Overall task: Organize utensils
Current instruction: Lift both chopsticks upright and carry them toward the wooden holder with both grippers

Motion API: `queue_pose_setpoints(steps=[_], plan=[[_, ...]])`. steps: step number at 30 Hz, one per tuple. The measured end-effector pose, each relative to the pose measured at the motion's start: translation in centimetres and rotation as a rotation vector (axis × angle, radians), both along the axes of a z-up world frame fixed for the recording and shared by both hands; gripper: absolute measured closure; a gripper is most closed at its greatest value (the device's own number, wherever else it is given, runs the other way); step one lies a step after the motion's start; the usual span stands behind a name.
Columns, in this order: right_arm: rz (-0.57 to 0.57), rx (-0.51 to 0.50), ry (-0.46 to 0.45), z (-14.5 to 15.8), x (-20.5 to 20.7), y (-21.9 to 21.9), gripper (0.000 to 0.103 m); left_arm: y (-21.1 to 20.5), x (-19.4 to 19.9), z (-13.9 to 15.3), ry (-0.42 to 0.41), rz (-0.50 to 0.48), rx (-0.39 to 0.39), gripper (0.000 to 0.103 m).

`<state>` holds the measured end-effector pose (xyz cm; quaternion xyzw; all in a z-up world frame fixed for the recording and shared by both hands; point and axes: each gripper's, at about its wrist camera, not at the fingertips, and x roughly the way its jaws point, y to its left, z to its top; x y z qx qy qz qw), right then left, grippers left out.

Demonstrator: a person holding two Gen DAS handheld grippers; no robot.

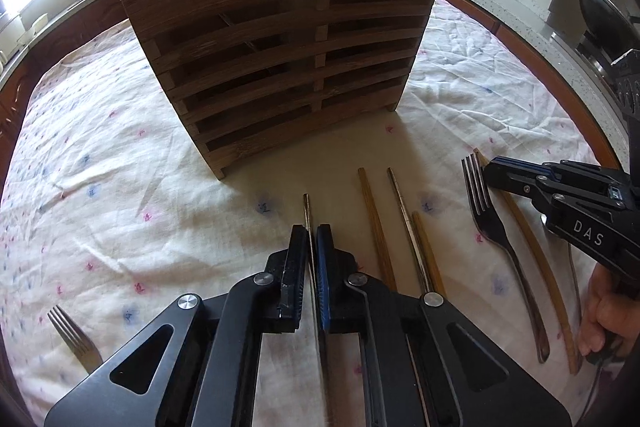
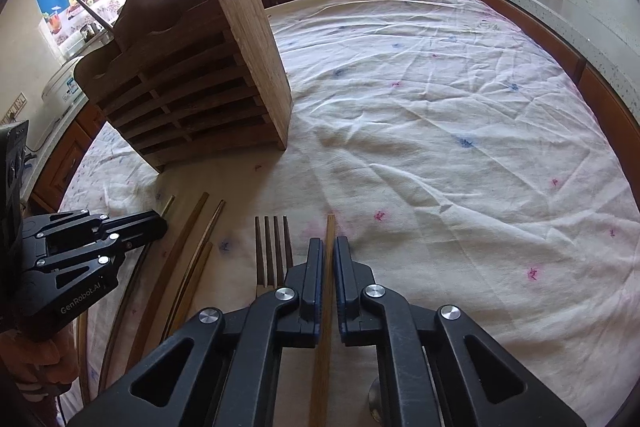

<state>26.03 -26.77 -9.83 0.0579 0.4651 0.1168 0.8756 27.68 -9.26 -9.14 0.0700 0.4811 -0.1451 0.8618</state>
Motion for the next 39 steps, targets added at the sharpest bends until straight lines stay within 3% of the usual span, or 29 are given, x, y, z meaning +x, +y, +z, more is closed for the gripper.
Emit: queue_pose_setpoints(steps=[8,23,39], plan=[[-0.004,0.094,-0.069,3.3,-2.7,-0.7,0.098,2.9,-3.1,2.8,-0.031,0.025,-0.118,0.099],[-0.005,0.148,-0.220,9.4,-7.9,-1.3,0.098,6.4,-9.5,9.7,-0.164,0.039,-0.283,0.099],[0.007,0.161,-0.327,13.4,-11.6,-1.3,0.098,8.2,-12.7,12.5,-0.237,0.063,-0.328,0.099]])
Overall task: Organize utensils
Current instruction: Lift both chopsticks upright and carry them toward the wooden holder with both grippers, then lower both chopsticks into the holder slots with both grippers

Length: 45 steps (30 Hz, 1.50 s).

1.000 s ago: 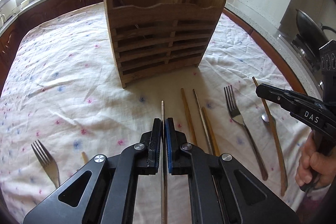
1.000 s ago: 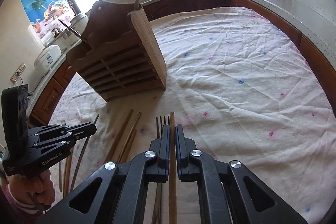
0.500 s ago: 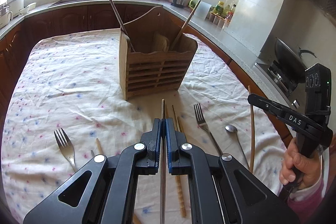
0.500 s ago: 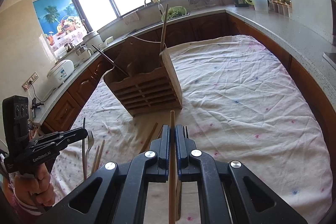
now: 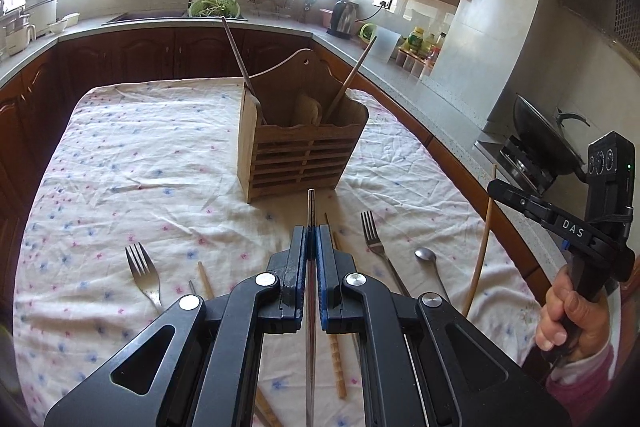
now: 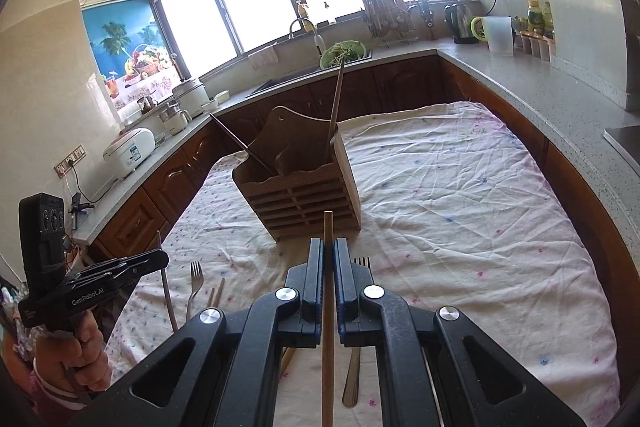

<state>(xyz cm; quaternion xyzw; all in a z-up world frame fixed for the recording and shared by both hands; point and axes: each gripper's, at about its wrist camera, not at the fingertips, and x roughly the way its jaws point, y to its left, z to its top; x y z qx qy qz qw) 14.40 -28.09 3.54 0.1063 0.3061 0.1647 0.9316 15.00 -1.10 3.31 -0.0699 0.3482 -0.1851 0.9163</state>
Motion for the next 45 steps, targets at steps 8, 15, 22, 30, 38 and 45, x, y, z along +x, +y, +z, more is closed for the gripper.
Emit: queue_pose_setpoints(steps=[8,15,22,30,38,45], plan=[[0.004,0.004,-0.048,1.8,-0.5,-0.1,0.098,0.3,-0.4,1.6,-0.041,0.001,-0.015,0.099],[0.006,0.008,-0.079,2.9,-0.3,0.0,0.098,0.6,0.0,2.6,-0.067,0.007,-0.026,0.099],[0.007,0.020,-0.095,3.4,0.3,-0.1,0.098,0.7,0.5,3.1,-0.083,0.010,-0.031,0.099],[0.002,0.030,-0.113,4.0,1.1,-0.1,0.098,0.7,1.0,3.7,-0.098,0.010,-0.035,0.099],[-0.013,0.042,-0.145,5.5,3.0,-0.3,0.098,1.1,2.3,5.6,-0.134,0.013,-0.055,0.099],[-0.034,0.048,-0.204,7.9,5.3,0.1,0.098,1.5,4.3,8.4,-0.187,0.024,-0.061,0.099]])
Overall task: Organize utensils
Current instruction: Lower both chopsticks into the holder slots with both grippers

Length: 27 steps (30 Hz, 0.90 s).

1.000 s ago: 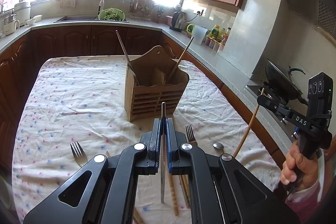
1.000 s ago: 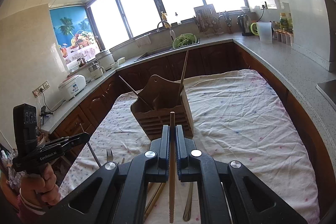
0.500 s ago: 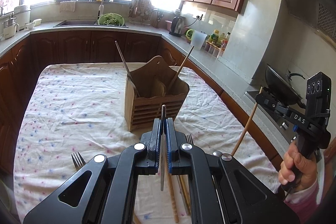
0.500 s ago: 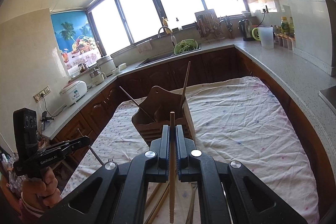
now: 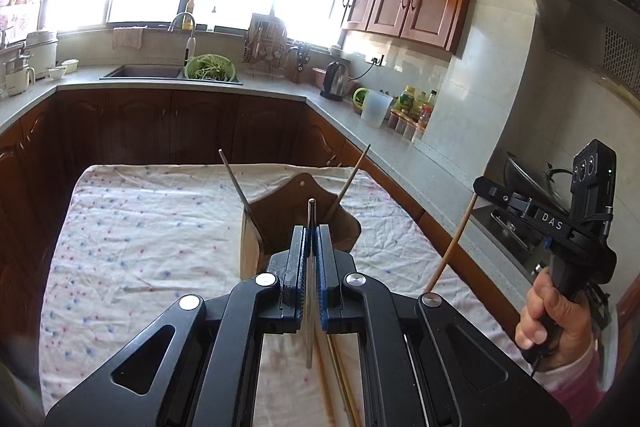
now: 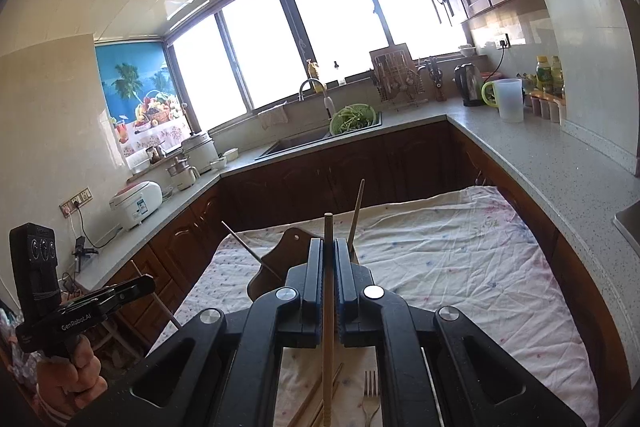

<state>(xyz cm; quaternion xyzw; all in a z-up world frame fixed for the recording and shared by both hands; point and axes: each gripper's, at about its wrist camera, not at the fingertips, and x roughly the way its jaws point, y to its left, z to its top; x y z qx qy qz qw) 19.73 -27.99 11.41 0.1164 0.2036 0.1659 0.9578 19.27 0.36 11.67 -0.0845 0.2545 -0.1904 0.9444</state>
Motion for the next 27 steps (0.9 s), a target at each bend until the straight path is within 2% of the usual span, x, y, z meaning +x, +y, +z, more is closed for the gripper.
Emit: queue_pose_setpoints(steps=[11,16,21,27], plan=[[-0.032,0.055,-0.070,3.2,5.9,0.3,0.098,0.9,5.1,4.3,-0.084,0.035,-0.040,0.099],[-0.051,0.082,-0.094,4.0,8.7,0.4,0.098,1.1,7.8,5.0,-0.116,0.064,-0.037,0.099],[-0.064,0.100,-0.088,3.0,11.2,0.3,0.098,1.3,10.5,3.3,-0.101,0.097,-0.046,0.099],[-0.083,0.110,-0.048,-0.7,13.1,0.5,0.098,1.1,11.7,-0.2,-0.065,0.130,-0.049,0.099]])
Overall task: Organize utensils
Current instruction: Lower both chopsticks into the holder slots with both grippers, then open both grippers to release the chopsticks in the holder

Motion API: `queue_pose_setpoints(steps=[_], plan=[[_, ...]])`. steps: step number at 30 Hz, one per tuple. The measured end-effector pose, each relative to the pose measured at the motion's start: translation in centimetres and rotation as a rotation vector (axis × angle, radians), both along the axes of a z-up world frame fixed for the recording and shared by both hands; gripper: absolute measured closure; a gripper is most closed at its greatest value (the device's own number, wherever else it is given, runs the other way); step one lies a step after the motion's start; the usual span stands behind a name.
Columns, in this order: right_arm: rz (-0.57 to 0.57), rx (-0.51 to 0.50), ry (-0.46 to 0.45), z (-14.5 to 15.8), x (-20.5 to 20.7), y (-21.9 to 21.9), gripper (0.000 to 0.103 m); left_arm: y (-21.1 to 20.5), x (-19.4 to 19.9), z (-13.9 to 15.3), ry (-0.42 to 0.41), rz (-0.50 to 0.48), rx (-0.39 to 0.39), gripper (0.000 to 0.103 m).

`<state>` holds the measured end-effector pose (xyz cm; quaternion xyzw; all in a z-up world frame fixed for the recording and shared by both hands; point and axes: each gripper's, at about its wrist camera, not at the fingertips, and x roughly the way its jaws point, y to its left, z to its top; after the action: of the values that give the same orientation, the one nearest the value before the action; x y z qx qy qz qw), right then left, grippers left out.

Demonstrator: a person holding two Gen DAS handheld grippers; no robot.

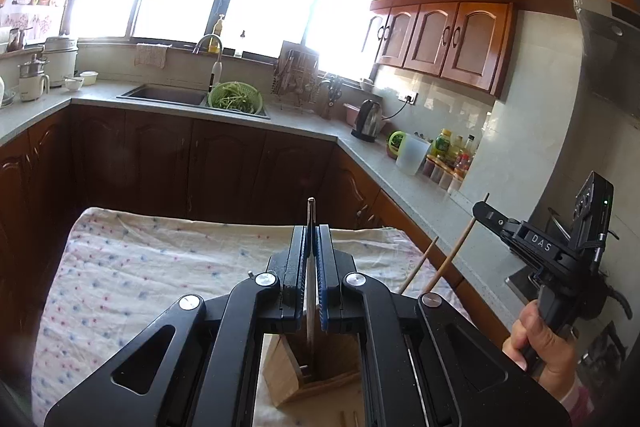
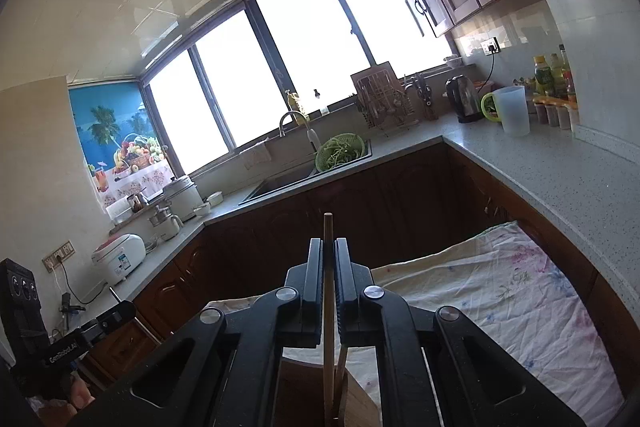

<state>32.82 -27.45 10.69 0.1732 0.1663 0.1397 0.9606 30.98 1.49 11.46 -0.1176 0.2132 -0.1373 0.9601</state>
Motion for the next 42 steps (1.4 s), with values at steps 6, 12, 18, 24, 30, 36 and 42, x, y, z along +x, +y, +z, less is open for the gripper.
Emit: queue_pose_setpoints(steps=[6,12,18,24,30,36,42], plan=[[0.001,0.028,0.058,-3.8,0.6,0.5,0.098,-0.6,0.3,-3.1,0.042,-0.004,0.016,0.099],[0.005,0.026,0.086,-5.5,0.5,0.9,0.098,-0.2,0.7,-5.1,0.077,-0.003,0.001,0.099],[0.007,0.006,0.098,-5.1,0.6,1.2,0.098,0.0,0.7,-5.4,0.085,0.000,-0.005,0.098],[0.009,0.001,0.104,-5.2,0.8,1.0,0.098,-0.1,0.9,-5.5,0.098,0.008,0.000,0.097],[0.011,0.004,0.107,-5.1,0.8,0.9,0.092,-0.2,0.9,-5.4,0.106,0.021,0.015,0.097],[0.000,0.023,0.104,-4.8,0.0,0.3,0.042,-0.2,0.0,-5.2,0.105,0.041,0.018,0.065],[0.021,0.049,0.098,-4.7,-1.5,-0.3,0.021,0.3,-1.3,-5.1,0.111,0.076,0.018,0.035]])
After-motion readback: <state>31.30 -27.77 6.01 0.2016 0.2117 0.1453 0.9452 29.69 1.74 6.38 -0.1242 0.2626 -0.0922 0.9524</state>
